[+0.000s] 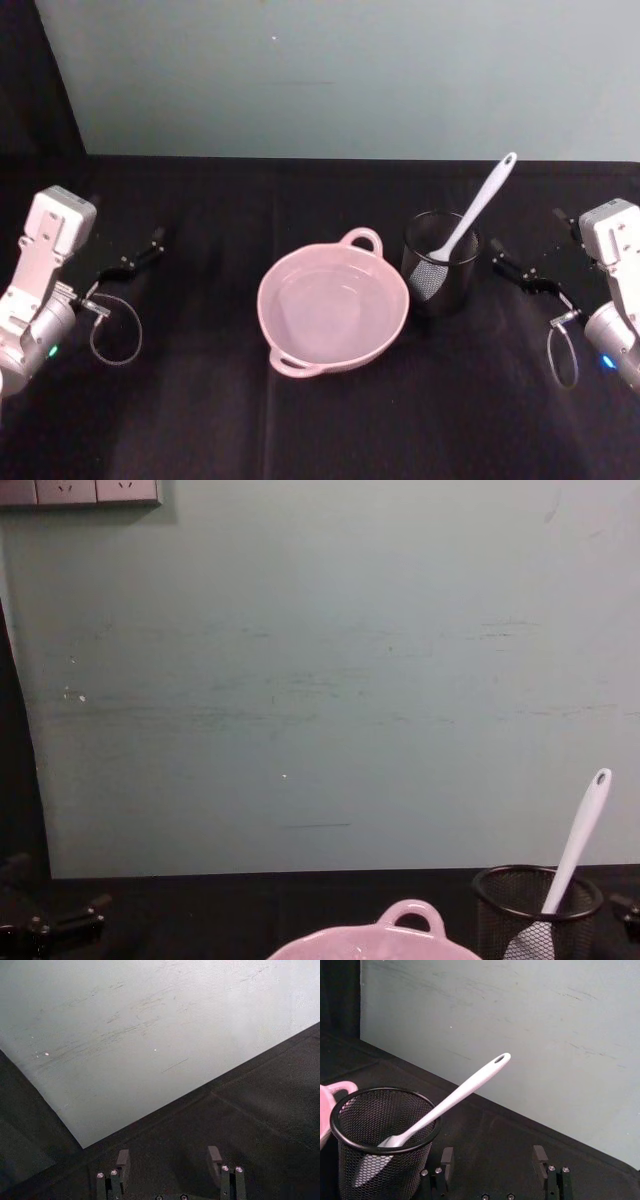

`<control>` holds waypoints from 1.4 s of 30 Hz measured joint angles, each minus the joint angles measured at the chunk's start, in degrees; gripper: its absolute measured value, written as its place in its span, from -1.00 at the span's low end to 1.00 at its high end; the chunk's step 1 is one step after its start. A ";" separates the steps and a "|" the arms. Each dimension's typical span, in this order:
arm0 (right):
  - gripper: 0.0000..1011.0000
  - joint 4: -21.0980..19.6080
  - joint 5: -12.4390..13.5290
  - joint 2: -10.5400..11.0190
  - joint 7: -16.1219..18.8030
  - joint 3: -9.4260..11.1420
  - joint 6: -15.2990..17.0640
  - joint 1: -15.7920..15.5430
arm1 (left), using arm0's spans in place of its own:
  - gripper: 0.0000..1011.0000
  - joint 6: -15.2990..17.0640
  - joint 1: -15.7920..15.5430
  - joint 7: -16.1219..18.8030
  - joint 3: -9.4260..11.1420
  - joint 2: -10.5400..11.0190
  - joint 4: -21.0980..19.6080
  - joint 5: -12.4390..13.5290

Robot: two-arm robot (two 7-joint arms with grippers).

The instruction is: Use the one hand to pick up the spoon and stir the clear water in the bowl.

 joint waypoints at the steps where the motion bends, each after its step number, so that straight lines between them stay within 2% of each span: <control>1: 0.98 0.00 0.00 0.00 0.00 0.00 0.00 0.00 | 1.00 0.00 0.00 0.00 0.00 0.00 0.00 0.00; 42: 0.98 0.00 0.00 0.00 0.00 0.00 0.00 0.00 | 1.00 0.00 0.00 0.00 0.00 0.00 0.00 0.00</control>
